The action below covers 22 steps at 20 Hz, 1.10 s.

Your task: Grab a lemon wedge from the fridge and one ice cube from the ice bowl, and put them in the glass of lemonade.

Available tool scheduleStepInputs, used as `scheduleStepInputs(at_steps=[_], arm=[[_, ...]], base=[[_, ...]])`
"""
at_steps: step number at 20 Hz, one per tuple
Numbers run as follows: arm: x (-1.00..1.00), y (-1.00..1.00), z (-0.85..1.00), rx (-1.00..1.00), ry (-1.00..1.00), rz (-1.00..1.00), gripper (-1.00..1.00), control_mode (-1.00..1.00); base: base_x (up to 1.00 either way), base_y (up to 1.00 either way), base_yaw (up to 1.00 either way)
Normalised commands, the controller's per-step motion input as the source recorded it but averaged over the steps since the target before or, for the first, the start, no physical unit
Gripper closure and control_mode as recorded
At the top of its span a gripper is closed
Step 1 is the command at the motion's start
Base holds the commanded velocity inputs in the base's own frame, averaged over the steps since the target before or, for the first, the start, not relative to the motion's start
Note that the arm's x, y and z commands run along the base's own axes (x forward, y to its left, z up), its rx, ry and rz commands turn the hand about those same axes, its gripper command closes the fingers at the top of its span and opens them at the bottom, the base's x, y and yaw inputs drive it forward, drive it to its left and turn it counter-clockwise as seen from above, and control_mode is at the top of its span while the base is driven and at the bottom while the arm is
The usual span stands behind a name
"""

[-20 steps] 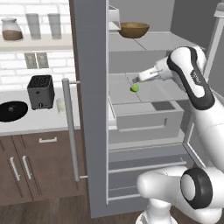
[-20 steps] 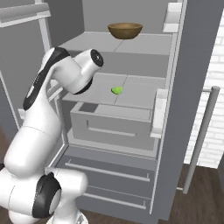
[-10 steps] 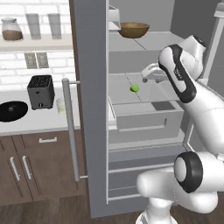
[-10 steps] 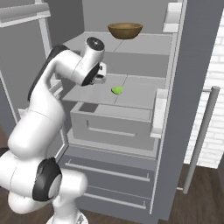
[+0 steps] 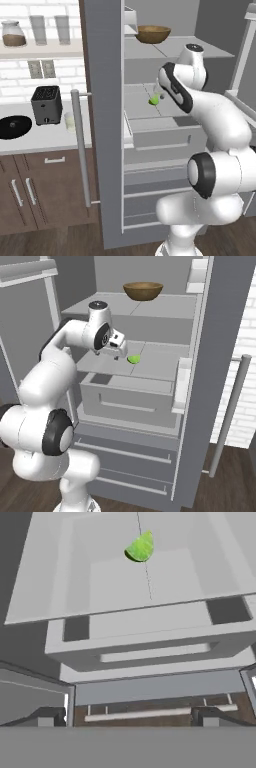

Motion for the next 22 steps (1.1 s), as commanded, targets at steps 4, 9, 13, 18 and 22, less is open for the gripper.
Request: scheduleStepInputs(at_steps=[4,9,13,18,22], arm=[[0.75,-0.08,-0.48,0.00,0.02,-0.10,-1.00,-1.00],[0.85,-0.22,-0.62,0.00,0.02,-0.09,-1.00,-1.00],[0.67,-0.25,-0.31,0.00,0.00,-0.07,-1.00,-1.00],[0.40,-0.06,-0.02,0.00,0.00,-0.04,-1.00,-1.00],[0.47,0.00,-0.02,0.00,-0.04,-0.01,-1.00,-1.00]], base=[[0.00,0.00,0.00],[0.00,0.00,0.00],[0.00,0.00,0.00],[0.00,0.00,0.00],[0.00,0.00,0.00]])
